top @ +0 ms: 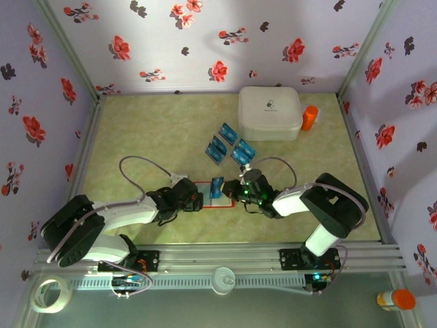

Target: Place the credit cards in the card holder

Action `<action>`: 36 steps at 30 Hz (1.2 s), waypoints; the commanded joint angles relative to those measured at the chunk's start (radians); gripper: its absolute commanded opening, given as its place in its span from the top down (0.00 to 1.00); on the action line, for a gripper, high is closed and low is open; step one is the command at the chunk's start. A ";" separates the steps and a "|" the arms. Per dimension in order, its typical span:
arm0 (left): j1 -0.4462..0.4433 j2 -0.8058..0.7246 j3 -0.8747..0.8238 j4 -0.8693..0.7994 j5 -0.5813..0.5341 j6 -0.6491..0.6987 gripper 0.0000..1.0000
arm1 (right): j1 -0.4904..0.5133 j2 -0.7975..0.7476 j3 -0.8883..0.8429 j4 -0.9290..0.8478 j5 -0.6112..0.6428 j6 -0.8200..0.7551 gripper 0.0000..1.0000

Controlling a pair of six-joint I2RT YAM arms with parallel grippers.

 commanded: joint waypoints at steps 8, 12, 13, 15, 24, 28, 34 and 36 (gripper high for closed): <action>-0.001 0.010 -0.031 -0.072 -0.006 -0.024 0.00 | 0.022 0.017 -0.024 0.007 0.011 0.013 1.00; 0.000 0.010 -0.031 -0.071 -0.005 -0.025 0.00 | 0.027 0.027 -0.028 0.013 0.011 0.016 1.00; -0.001 0.010 -0.031 -0.071 -0.005 -0.026 0.00 | 0.029 0.029 -0.029 0.014 0.011 0.017 1.00; -0.001 0.010 -0.032 -0.071 -0.005 -0.026 0.00 | 0.030 0.034 -0.031 0.018 0.009 0.019 1.00; -0.001 0.010 -0.033 -0.070 -0.005 -0.027 0.00 | 0.034 0.033 -0.051 0.026 0.013 0.027 1.00; 0.000 0.012 -0.033 -0.068 -0.005 -0.028 0.00 | 0.035 0.027 -0.056 0.021 0.013 0.027 1.00; 0.000 0.013 -0.037 -0.065 -0.005 -0.027 0.00 | 0.038 0.038 -0.043 0.006 -0.014 0.025 1.00; 0.000 0.015 -0.039 -0.062 -0.005 -0.030 0.00 | 0.039 0.039 -0.044 0.001 -0.015 0.027 1.00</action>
